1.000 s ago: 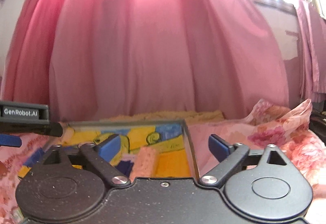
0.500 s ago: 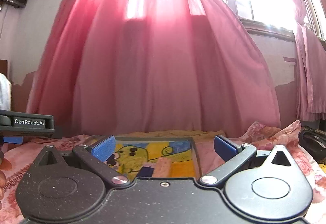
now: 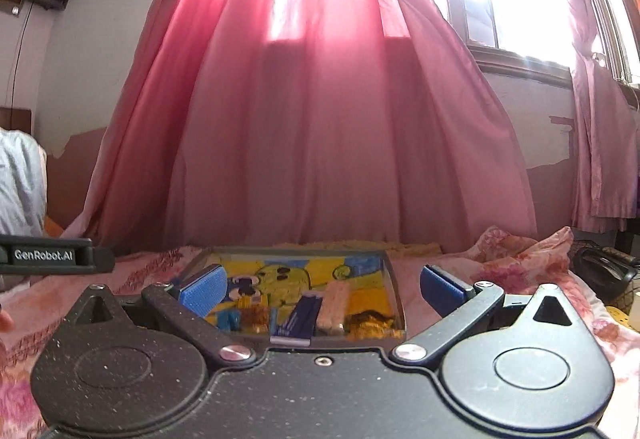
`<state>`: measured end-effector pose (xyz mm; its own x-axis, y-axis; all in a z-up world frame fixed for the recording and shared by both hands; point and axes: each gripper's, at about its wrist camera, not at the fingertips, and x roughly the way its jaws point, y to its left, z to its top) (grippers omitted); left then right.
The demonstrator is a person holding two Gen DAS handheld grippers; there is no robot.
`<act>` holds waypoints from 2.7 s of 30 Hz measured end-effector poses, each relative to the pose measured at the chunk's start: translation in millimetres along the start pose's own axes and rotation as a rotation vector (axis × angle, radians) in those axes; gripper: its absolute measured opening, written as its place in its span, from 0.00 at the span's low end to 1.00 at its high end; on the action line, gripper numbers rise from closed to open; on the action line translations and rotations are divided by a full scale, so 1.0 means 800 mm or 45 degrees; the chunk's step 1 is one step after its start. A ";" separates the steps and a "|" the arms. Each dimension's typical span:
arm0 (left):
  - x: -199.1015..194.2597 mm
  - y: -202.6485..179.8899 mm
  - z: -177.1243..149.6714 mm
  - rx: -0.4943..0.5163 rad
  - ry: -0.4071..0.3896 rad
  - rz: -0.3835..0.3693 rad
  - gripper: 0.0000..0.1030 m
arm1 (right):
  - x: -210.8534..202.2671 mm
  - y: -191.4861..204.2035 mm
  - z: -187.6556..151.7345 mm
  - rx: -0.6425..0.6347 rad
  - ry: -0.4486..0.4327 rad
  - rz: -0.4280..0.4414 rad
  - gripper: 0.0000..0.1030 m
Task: Organize snacks
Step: 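Withdraw both tools from the tray back toward the candy pile, then grasp the brown dried-fish strip with the right tool while the left tool grasps the round pastry packet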
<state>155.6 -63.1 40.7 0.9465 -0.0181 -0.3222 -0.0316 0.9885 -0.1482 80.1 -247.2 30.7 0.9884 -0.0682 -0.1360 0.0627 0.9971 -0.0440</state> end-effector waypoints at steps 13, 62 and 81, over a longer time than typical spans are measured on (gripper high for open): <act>-0.029 0.036 -0.043 0.098 0.089 -0.001 1.00 | -0.033 0.020 -0.028 0.028 0.225 0.012 0.99; 0.069 0.079 -0.065 0.332 0.452 -0.094 1.00 | 0.049 0.076 -0.087 -0.202 0.575 0.122 0.99; 0.163 0.090 -0.096 0.215 0.543 -0.195 1.00 | 0.168 0.115 -0.143 -0.577 0.550 0.413 0.98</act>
<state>252.1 -6.0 -83.6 0.7190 -0.1906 -0.6684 0.1841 0.9795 -0.0814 203.1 -168.7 -105.1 0.7980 0.1287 -0.5888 -0.3827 0.8629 -0.3301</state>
